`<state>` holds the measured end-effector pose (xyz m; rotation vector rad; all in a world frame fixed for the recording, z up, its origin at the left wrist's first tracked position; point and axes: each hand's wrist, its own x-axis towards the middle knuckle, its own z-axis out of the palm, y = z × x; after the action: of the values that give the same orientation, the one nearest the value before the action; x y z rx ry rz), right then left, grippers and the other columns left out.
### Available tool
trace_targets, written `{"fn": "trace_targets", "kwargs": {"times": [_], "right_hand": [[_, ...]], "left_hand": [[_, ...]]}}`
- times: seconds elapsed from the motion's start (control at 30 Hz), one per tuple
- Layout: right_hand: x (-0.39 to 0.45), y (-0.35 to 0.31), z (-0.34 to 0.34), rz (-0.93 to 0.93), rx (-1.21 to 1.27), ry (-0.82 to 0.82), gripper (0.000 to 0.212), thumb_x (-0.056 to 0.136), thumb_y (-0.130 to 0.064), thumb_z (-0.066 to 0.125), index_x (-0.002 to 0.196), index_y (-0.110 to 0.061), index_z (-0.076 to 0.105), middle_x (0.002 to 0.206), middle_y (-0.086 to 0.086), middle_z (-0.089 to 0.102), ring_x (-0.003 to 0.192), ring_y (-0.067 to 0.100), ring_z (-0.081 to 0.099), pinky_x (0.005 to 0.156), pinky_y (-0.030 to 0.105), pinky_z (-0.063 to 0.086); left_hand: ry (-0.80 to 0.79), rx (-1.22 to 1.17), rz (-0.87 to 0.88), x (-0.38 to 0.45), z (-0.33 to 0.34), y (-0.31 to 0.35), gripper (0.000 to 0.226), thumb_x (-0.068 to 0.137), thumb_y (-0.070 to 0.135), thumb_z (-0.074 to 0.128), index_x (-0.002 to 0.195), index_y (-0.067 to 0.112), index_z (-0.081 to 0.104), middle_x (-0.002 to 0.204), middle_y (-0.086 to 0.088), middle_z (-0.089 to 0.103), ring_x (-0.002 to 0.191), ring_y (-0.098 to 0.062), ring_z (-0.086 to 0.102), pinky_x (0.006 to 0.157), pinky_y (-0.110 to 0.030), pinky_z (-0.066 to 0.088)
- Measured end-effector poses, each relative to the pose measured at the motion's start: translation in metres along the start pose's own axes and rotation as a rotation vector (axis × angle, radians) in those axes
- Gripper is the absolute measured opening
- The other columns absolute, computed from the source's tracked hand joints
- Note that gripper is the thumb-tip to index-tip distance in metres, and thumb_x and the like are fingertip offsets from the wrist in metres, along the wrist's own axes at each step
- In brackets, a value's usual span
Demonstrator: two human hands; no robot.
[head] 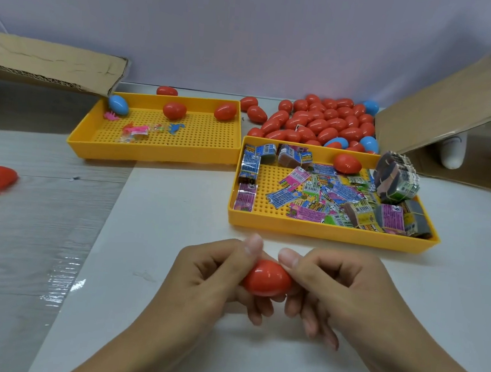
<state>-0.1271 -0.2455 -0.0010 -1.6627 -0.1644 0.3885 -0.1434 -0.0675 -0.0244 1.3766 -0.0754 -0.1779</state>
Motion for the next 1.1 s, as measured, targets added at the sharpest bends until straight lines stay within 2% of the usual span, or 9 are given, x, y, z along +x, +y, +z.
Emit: {"fn": "trace_targets", "kwargs": {"times": [0.1,0.2,0.33,0.5,0.63,0.73,0.83,0.97,1.1], "right_hand": [[0.005,-0.002,-0.016,-0.169,-0.149,0.140,0.042,0.086,-0.047,0.068,0.063,-0.012,0.068,0.058,0.008,0.066,0.041,0.012,0.054,0.037,0.022,0.040],[0.008,-0.004,-0.039,-0.300,-0.392,0.266,0.028,0.080,-0.047,0.063,0.070,-0.022,0.073,0.063,-0.004,0.067,0.051,0.008,0.057,0.047,0.015,0.042],[0.007,0.005,-0.046,-0.336,-0.734,0.156,0.025,0.077,-0.041,0.071,0.095,-0.026,0.078,0.071,-0.011,0.062,0.066,0.014,0.059,0.057,0.010,0.039],[0.002,0.011,-0.041,-0.208,-0.853,-0.024,0.047,0.066,-0.070,0.068,0.103,-0.042,0.075,0.082,-0.015,0.058,0.072,0.008,0.056,0.057,0.021,0.038],[0.004,0.014,-0.039,-0.239,-0.879,-0.001,0.024,0.076,-0.050,0.074,0.099,-0.044,0.075,0.078,-0.015,0.058,0.069,0.007,0.055,0.056,0.020,0.035],[0.003,0.009,-0.036,-0.298,-0.750,0.028,0.017,0.080,-0.047,0.070,0.094,-0.043,0.078,0.071,-0.008,0.057,0.061,0.008,0.052,0.054,0.014,0.032],[0.000,0.001,-0.033,-0.194,-0.325,0.030,0.020,0.074,-0.052,0.078,0.076,-0.033,0.080,0.060,-0.006,0.054,0.054,0.005,0.045,0.050,0.012,0.033],[-0.003,-0.005,-0.025,0.114,0.022,-0.097,0.049,0.068,-0.054,0.073,0.049,-0.016,0.048,0.054,-0.001,0.032,0.047,0.013,0.020,0.042,0.018,0.022],[-0.004,-0.004,-0.018,0.249,0.191,-0.154,0.046,0.067,-0.052,0.074,0.055,-0.018,0.045,0.055,-0.002,0.033,0.046,0.011,0.019,0.039,0.016,0.021]], "left_hand": [[0.043,-0.032,0.015,0.001,-0.004,-0.001,0.036,0.079,0.044,0.068,0.092,0.013,0.079,0.086,-0.018,0.074,0.068,-0.026,0.070,0.062,-0.027,0.055],[0.128,-0.082,0.041,0.004,-0.009,-0.001,0.035,0.077,0.041,0.070,0.096,0.013,0.079,0.090,-0.018,0.073,0.070,-0.027,0.070,0.065,-0.026,0.056],[0.194,-0.102,0.018,0.007,-0.011,0.002,0.028,0.078,0.036,0.082,0.091,0.012,0.079,0.076,-0.018,0.072,0.061,-0.026,0.069,0.060,-0.023,0.056],[0.233,-0.135,0.047,0.006,-0.008,0.004,0.032,0.073,0.038,0.070,0.093,0.014,0.078,0.079,-0.018,0.072,0.059,-0.028,0.069,0.055,-0.026,0.056],[0.216,-0.115,0.065,0.006,-0.008,0.006,0.031,0.074,0.037,0.071,0.094,0.015,0.079,0.082,-0.016,0.072,0.060,-0.027,0.068,0.055,-0.025,0.056],[0.194,-0.089,0.040,0.006,-0.010,0.005,0.032,0.071,0.033,0.087,0.095,0.014,0.079,0.084,-0.017,0.072,0.062,-0.027,0.067,0.056,-0.026,0.055],[0.168,-0.073,0.044,0.005,-0.010,0.003,0.025,0.071,0.030,0.081,0.091,0.016,0.076,0.088,-0.015,0.070,0.062,-0.026,0.065,0.051,-0.028,0.053],[0.080,-0.081,0.010,0.002,-0.009,0.001,0.017,0.083,0.018,0.057,0.087,0.015,0.073,0.090,-0.011,0.069,0.058,-0.021,0.055,0.044,-0.028,0.044],[0.004,0.045,-0.005,-0.003,-0.006,0.003,0.028,0.078,0.042,0.058,0.082,0.018,0.071,0.071,0.000,0.052,0.055,-0.018,0.047,0.047,-0.028,0.040]]}}
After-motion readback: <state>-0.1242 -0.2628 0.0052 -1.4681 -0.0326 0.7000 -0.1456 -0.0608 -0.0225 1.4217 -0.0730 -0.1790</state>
